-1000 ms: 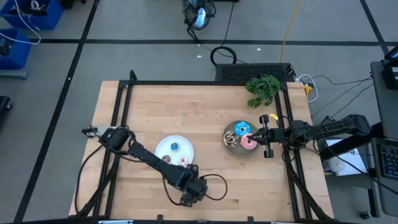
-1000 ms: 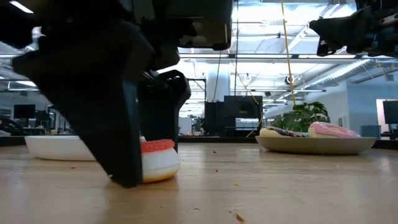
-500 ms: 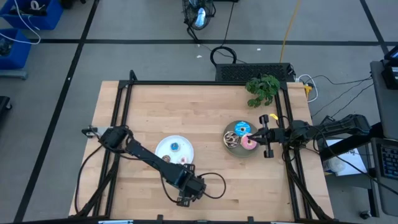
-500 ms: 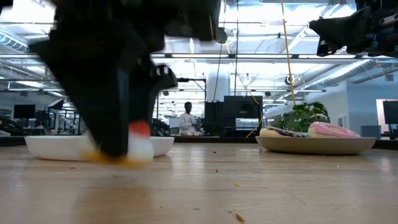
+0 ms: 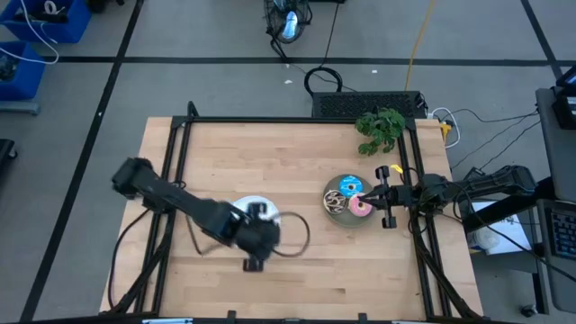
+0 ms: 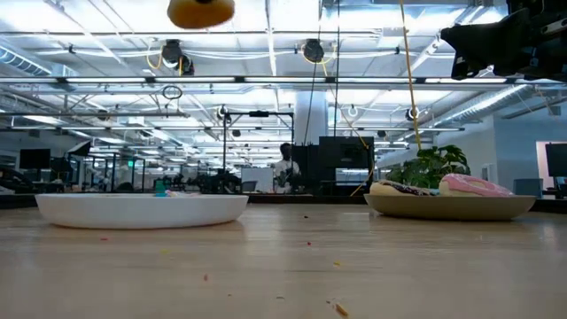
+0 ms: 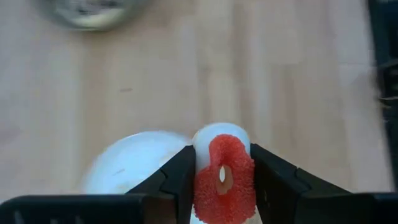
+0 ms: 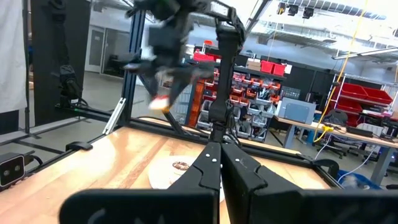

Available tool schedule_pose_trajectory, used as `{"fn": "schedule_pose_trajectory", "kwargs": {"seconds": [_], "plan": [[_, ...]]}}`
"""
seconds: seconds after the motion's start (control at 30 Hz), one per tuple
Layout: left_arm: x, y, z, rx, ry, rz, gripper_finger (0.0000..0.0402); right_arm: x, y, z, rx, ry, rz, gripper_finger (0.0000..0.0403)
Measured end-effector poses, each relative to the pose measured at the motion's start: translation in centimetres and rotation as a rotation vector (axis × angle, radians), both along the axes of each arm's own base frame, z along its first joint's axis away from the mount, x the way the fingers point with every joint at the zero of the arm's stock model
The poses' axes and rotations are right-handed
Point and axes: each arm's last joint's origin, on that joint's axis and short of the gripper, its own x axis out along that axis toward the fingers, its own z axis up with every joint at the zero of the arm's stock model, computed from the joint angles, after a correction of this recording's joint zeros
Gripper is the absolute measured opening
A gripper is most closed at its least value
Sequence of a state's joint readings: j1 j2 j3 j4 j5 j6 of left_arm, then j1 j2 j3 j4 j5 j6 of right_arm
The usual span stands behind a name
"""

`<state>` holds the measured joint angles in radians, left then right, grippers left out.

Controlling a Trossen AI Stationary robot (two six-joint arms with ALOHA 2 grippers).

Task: Pick & Place donuts
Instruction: Put the small orange donut on the white plate

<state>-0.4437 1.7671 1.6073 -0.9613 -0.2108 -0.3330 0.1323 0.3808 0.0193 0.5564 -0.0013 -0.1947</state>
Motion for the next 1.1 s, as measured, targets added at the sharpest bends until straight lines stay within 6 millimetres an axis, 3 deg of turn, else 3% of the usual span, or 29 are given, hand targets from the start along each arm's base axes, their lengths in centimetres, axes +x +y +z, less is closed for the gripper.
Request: {"fn": "schedule_pose_trajectory", "kwargs": {"seconds": [0.17, 0.4, 0.5, 0.83, 1.1], "plan": [[-2.5, 2.9, 3.1, 0.101, -0.023, 0.096, 0.014, 0.0, 0.0, 0.0, 0.0, 0.001, 0.0, 0.0], [-3.3, 5.3, 3.0, 0.16, 0.092, 0.171, 0.014, 0.0, 0.0, 0.0, 0.0, 0.0, 0.0, 0.0], [-2.9, 5.9, 1.9, 0.165, 0.124, 0.187, 0.014, 0.0, 0.0, 0.0, 0.0, 0.0, 0.0, 0.0], [-2.0, 7.8, -4.9, 0.075, 0.155, 0.145, 0.014, 0.0, 0.0, 0.0, 0.0, 0.0, 0.0, 0.0], [-0.9, 10.1, -7.2, 0.001, 0.092, 0.12, 0.014, 0.0, 0.0, 0.0, -0.001, 0.0, 0.0, 0.0]]}}
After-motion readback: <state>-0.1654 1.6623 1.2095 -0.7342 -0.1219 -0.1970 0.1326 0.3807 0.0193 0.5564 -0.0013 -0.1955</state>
